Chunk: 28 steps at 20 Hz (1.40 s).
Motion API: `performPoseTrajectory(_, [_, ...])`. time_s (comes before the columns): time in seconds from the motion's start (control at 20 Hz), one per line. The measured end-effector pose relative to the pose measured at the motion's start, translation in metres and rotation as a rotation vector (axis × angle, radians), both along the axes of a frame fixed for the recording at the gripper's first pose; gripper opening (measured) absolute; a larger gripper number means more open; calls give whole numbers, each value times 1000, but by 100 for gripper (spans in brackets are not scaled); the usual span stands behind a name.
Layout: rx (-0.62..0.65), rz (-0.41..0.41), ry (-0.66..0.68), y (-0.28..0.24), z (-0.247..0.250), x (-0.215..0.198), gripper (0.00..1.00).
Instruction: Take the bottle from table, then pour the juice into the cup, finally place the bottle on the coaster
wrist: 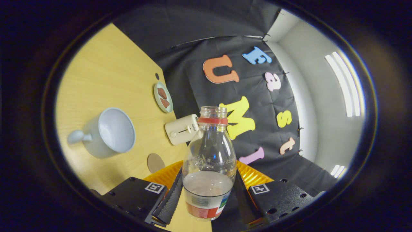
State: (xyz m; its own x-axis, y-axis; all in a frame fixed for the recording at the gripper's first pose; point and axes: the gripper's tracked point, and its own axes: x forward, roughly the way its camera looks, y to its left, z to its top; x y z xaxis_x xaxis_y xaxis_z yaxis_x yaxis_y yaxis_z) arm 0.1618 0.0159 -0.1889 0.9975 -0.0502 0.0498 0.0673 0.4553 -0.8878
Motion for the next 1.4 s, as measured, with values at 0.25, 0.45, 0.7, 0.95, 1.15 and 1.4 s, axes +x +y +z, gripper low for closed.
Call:
performPoseTrajectory(0.25, [366, 50, 24, 20, 22, -5, 82])
performPoseTrajectory(0.45, [620, 56, 1, 17, 56, -3, 82])
performPoseTrajectory(0.7, [759, 75, -111, 3, 89, 13, 82])
performPoseTrajectory(0.95, [854, 63, -149, -12, 100, 44, 82])
performPoseTrajectory(1.15, [910, 62, -138, -20, 96, 67, 82])
performPoseTrajectory(1.4, [981, 50, -124, -21, 84, 106, 82])
